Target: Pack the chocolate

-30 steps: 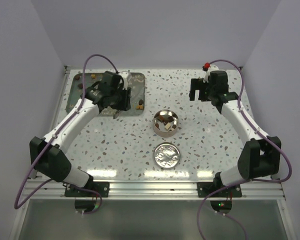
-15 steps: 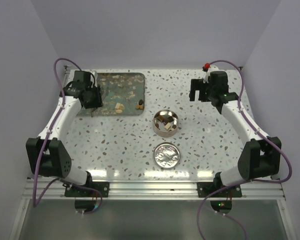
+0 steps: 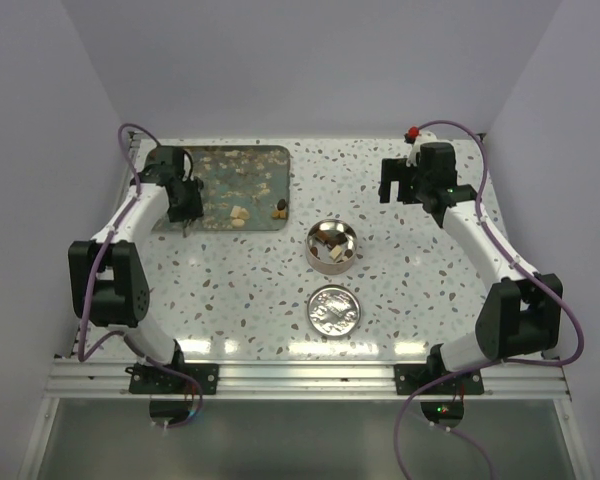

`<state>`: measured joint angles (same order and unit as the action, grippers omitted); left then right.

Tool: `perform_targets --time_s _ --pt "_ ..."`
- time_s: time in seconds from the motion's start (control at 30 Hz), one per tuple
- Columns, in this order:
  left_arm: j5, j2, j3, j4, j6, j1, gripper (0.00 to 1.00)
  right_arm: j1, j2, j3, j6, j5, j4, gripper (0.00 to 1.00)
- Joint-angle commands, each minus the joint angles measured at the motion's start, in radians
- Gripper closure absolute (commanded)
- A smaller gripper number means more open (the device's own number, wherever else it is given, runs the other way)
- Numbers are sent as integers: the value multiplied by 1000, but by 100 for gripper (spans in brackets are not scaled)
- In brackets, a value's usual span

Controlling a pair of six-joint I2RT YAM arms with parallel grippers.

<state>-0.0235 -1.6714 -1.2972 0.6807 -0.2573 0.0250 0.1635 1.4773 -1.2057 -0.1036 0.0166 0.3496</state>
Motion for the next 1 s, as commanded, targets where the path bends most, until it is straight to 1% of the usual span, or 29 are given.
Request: perform_targets --time_s 0.0,0.23,0.3,0.6,0.63,0.97 --pt "-44 -13 -27 -63 21 -13 57 1 -31 -8 12 -12 5 2" --pt "-50 -54 -37 -82 20 -25 57 2 -5 -32 16 -12 3 2" --pt "-43 -71 -63 -98 27 -25 56 1 9 -43 18 -12 3 1" --pt "-19 -123 -134 -83 41 -31 56 1 35 -64 18 -15 -4 2" --pt "-21 -126 -139 -82 43 -46 56 1 43 -68 18 -15 -4 2" --pt "-15 -183 -177 -75 43 -51 56 1 90 -110 19 -15 -6 2"
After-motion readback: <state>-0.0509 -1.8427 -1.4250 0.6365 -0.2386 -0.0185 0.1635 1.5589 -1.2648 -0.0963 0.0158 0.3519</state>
